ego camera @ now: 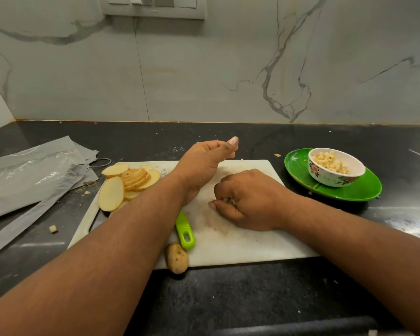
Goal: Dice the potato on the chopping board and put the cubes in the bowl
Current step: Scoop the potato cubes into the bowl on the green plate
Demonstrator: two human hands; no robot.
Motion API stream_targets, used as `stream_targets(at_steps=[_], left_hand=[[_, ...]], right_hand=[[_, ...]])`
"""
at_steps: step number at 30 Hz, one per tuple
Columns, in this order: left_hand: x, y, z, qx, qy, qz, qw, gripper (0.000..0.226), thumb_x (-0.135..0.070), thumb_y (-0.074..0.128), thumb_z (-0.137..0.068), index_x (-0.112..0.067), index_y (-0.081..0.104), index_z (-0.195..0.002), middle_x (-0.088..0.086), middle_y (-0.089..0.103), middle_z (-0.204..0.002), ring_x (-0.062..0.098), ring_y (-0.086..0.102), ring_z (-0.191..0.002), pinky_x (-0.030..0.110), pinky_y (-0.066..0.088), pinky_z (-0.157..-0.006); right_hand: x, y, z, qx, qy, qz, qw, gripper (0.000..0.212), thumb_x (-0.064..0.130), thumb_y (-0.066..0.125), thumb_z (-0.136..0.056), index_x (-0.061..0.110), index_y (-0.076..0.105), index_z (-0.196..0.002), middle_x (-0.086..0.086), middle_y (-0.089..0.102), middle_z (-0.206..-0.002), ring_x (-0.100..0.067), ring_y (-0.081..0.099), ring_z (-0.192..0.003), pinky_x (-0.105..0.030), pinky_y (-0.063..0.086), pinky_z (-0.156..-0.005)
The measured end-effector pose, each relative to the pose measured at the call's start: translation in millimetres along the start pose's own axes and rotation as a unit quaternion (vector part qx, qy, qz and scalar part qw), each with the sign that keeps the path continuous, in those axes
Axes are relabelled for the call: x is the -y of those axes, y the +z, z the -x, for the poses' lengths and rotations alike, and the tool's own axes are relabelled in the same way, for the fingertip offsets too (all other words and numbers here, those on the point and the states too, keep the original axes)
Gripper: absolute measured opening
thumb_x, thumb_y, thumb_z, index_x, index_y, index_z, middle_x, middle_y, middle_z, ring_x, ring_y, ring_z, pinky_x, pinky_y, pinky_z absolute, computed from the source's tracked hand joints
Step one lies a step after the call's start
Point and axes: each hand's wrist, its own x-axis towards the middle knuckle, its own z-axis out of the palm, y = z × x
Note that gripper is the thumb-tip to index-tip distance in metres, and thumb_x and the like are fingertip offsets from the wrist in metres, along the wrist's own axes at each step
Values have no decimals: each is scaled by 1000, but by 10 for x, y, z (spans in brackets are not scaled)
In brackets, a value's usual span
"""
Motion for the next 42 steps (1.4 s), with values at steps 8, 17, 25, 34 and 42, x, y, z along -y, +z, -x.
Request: stream_targets(at_steps=[8,17,25,34,42], left_hand=[[47,-17,-40,3,1,-20,1000,39,-57,69,-91,-23,79,-107,-9,78,-112,7,65,-119,37,42,-113],[-79,126,44,-45,198,-98,974,9,-38,77,-92,-29,78,-91,-13,76,-81,3,70,-78,23,54,-77],[-86,259,86,40,238,-57,969,54,-61,55,-95,-15,74,-116,1,77,-108,17,71,-105,29,53,-91],[-477,711,233,50,157,-27,986,65,-67,39,-90,-25,67,-132,-14,71,-121,-10,61,-116,16,48,-98],[-438,709,99,40,79,-44,995,69,-76,34,-81,-34,72,-119,-10,74,-119,8,63,-119,42,48,-106]], right_hand=[[9,8,5,-25,-35,57,997,35,49,38,-93,26,39,-66,10,39,-60,-20,35,-56,-30,29,-58],[-139,-86,0,-18,-3,-61,998,40,41,44,-93,15,54,-64,0,56,-59,-18,47,-56,-33,38,-57],[-411,-279,23,-129,121,-227,958,39,24,53,-95,20,56,-56,10,50,-48,-8,45,-45,-28,35,-47],[-1098,-772,397,-341,313,-133,876,53,32,54,-100,11,41,-54,4,33,-46,-11,29,-42,-30,26,-46],[-1407,-858,646,-128,403,-85,902,41,36,49,-103,11,65,-75,-6,65,-69,-21,60,-67,-30,43,-59]])
